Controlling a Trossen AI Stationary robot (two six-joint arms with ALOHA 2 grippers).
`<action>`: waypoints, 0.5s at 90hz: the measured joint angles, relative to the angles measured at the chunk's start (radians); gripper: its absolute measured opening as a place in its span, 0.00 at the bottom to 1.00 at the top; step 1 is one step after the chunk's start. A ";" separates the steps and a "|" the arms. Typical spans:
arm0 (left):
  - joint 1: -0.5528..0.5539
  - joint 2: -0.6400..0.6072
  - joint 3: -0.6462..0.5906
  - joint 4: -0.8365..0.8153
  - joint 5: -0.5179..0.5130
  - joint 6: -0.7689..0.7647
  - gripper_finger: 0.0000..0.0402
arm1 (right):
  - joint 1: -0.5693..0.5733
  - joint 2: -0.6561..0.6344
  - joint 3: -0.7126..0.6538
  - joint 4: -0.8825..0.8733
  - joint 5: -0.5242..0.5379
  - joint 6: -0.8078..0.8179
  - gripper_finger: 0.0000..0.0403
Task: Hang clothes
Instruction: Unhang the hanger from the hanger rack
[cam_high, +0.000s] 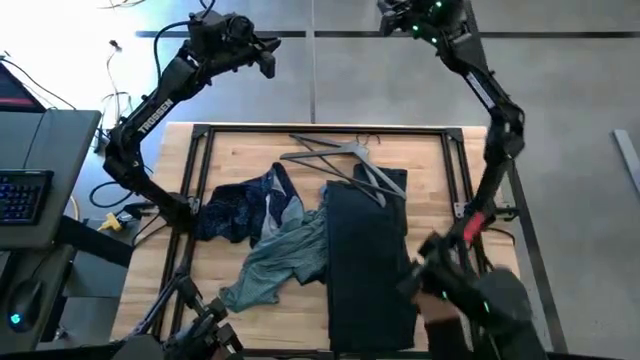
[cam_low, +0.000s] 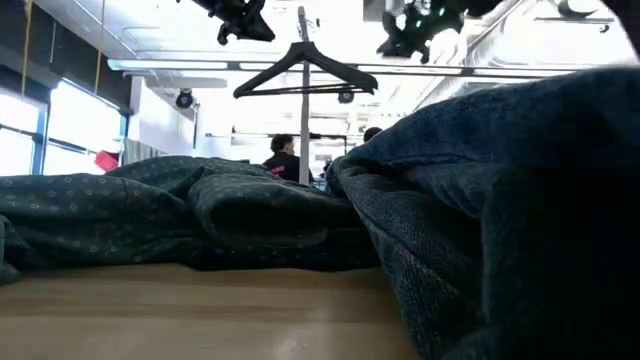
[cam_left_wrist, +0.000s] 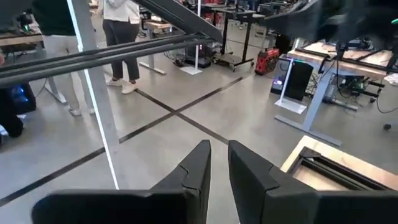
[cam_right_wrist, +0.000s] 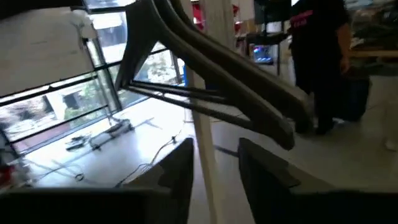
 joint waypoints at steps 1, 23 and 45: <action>0.000 0.000 0.000 0.000 0.000 -0.001 0.08 | -0.005 0.010 0.009 0.001 -0.011 -0.003 0.37; -0.007 0.000 0.000 0.001 -0.007 -0.034 0.08 | -0.075 0.174 0.181 -0.050 -0.066 -0.074 0.60; -0.011 0.000 0.000 0.003 -0.011 -0.060 0.08 | -0.125 0.255 0.208 0.057 -0.181 -0.085 0.60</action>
